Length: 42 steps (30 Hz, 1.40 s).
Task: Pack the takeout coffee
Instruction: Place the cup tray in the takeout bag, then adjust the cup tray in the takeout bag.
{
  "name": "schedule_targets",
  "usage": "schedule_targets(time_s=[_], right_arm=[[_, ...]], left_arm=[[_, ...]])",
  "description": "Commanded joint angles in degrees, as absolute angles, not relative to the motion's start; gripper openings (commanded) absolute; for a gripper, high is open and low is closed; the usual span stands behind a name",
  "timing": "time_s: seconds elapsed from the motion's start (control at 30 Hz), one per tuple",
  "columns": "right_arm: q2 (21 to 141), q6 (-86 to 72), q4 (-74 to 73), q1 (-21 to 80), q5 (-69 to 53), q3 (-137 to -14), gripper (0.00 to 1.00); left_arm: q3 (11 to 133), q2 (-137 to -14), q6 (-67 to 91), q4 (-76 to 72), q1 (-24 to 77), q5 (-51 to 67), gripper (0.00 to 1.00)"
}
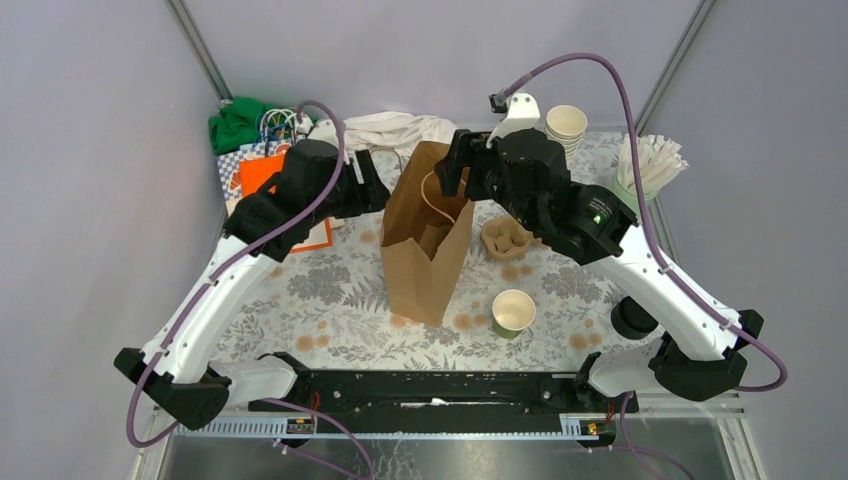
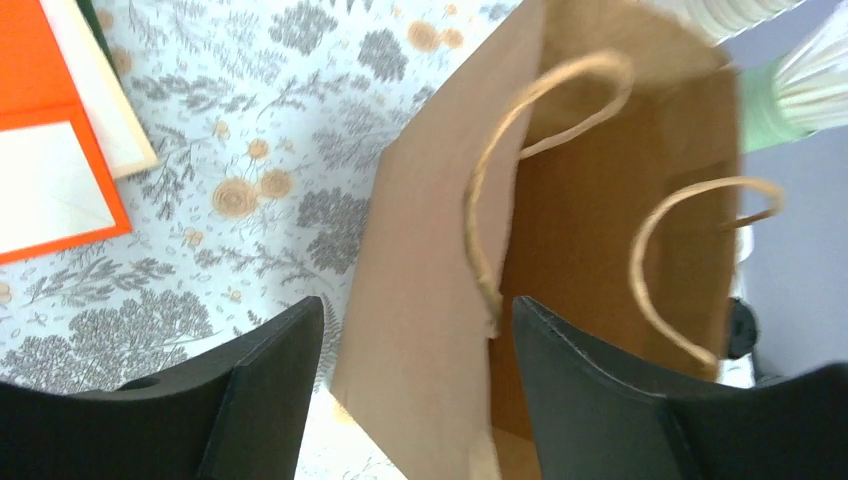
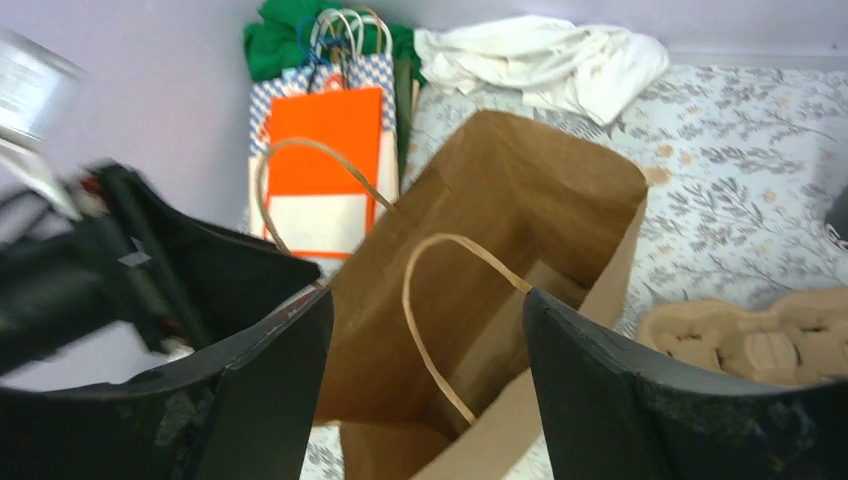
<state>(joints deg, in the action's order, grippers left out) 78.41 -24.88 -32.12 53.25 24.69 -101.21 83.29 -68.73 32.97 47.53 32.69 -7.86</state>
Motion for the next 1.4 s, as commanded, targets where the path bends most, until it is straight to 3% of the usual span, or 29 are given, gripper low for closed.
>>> schedule_targets(time_s=[0.0,0.1,0.2,0.43,0.67,0.8,0.87,0.93,1.07,1.37], right_arm=[[78.3,-23.1,-39.0,53.4,24.1,-100.4,0.74],[78.5,-20.1,-40.0,53.4,18.0,-99.5,0.7],[79.4,-17.2,-40.5,53.4,13.9,-100.3,0.69],[86.0,-14.7,-41.2,53.4,13.4,-105.8,0.61],[92.4,-15.7,-39.3,53.4,17.9,-109.6,0.61],[94.2,-16.6,-39.3,53.4,21.8,-110.0,0.59],[93.8,-16.9,-38.6,53.4,21.9,-108.8,0.52],[92.5,-17.0,-36.5,53.4,20.7,-106.8,0.42],[87.5,-16.9,-30.0,53.4,16.9,-100.4,0.01],[75.7,-18.1,-16.4,53.0,13.3,-86.2,0.0]], left_arm=[[92.0,-66.7,30.4,49.4,32.7,-8.7,0.76],[96.0,-66.0,29.3,51.1,32.7,-5.9,0.76],[100.6,-66.4,29.7,52.6,32.7,-0.8,0.69],[103.0,-67.9,34.3,51.0,33.9,8.0,0.36],[100.8,-70.8,34.6,49.8,36.3,5.8,0.28],[102.5,-72.5,34.5,49.9,37.9,4.1,0.09],[102.8,-73.3,34.4,49.9,38.5,3.2,0.0],[102.8,-74.2,34.3,50.2,39.0,1.4,0.0],[103.3,-76.8,33.8,51.6,40.2,-2.8,0.0],[105.5,-84.5,32.6,51.6,44.7,-7.2,0.0]])
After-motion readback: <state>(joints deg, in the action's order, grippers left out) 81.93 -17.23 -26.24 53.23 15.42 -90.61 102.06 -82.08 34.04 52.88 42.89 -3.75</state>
